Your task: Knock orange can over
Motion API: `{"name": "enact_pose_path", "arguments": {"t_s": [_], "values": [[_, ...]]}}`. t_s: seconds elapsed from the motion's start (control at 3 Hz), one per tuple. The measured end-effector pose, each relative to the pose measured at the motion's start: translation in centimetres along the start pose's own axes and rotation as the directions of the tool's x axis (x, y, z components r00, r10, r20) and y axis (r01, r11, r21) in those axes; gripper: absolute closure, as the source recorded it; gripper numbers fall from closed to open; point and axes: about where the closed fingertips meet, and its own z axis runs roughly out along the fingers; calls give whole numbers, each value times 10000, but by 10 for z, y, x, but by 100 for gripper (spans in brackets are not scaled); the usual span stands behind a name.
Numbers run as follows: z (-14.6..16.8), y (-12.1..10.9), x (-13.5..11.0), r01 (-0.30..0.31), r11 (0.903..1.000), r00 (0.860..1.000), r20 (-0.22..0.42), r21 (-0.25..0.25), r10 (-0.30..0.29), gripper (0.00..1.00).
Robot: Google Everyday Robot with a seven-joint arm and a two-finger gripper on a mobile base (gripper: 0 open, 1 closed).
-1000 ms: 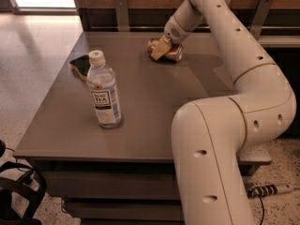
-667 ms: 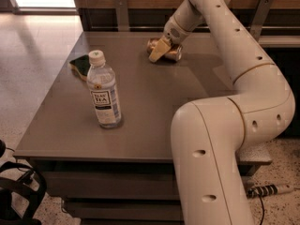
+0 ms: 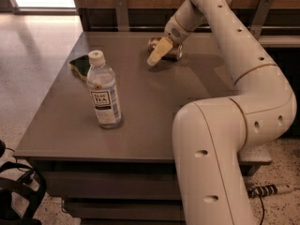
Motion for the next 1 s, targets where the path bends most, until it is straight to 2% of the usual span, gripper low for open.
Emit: {"name": "enact_pose_path", "arguments": {"t_s": [0.33,0.67,1.0], "values": [[-70,1,12,-42,9996,9974,727,282,22,0],[-136,6,17,-135,9952,9952,974,971,40,0],[-206,14,27,-317,9783,9924,1225,2046,66,0]]}}
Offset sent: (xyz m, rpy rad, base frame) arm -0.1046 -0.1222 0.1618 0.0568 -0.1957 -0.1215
